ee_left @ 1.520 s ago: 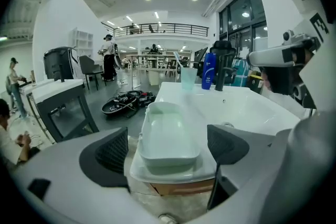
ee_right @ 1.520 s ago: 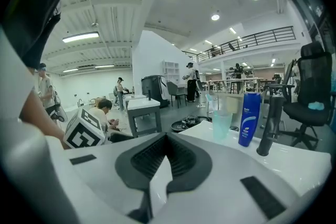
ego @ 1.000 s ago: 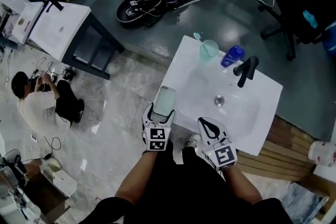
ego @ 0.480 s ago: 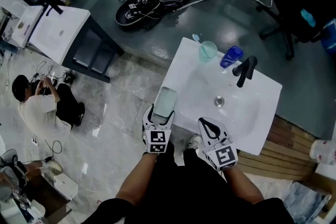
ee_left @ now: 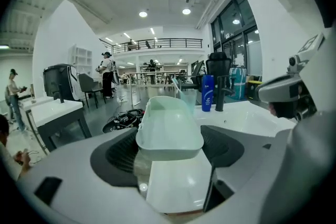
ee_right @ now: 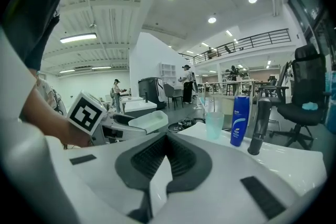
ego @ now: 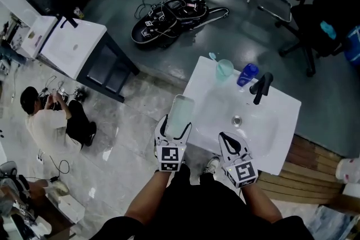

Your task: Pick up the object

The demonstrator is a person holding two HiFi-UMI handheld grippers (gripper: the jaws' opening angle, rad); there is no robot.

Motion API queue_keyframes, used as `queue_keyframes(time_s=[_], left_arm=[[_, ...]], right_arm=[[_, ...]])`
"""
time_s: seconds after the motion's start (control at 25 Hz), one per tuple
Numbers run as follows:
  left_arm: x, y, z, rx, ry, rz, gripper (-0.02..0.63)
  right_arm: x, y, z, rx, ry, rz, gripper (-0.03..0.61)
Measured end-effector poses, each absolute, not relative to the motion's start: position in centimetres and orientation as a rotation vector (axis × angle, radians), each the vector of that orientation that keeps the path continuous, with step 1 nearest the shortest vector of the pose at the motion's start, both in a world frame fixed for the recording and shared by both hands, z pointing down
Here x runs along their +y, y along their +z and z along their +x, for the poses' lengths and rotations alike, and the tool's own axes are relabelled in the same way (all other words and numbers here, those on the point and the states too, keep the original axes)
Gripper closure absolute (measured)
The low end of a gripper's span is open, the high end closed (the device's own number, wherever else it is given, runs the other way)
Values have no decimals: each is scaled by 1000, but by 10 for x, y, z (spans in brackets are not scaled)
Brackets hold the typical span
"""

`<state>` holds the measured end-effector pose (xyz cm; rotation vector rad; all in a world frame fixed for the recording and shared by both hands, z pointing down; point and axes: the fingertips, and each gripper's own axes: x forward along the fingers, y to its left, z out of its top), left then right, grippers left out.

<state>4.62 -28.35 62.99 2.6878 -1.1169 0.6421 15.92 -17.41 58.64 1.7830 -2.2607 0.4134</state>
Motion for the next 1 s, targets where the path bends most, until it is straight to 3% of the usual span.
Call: queue_keyframes(time_s=[0.52, 1.0], left_arm=[[-298, 521, 48, -1181, 414, 2752, 224], [-292, 475, 47, -1148, 249, 2822, 222]], right_arm=[[-187, 520, 195, -2239, 158, 1939, 560], [-198, 485, 194, -2244, 37, 1986, 560]])
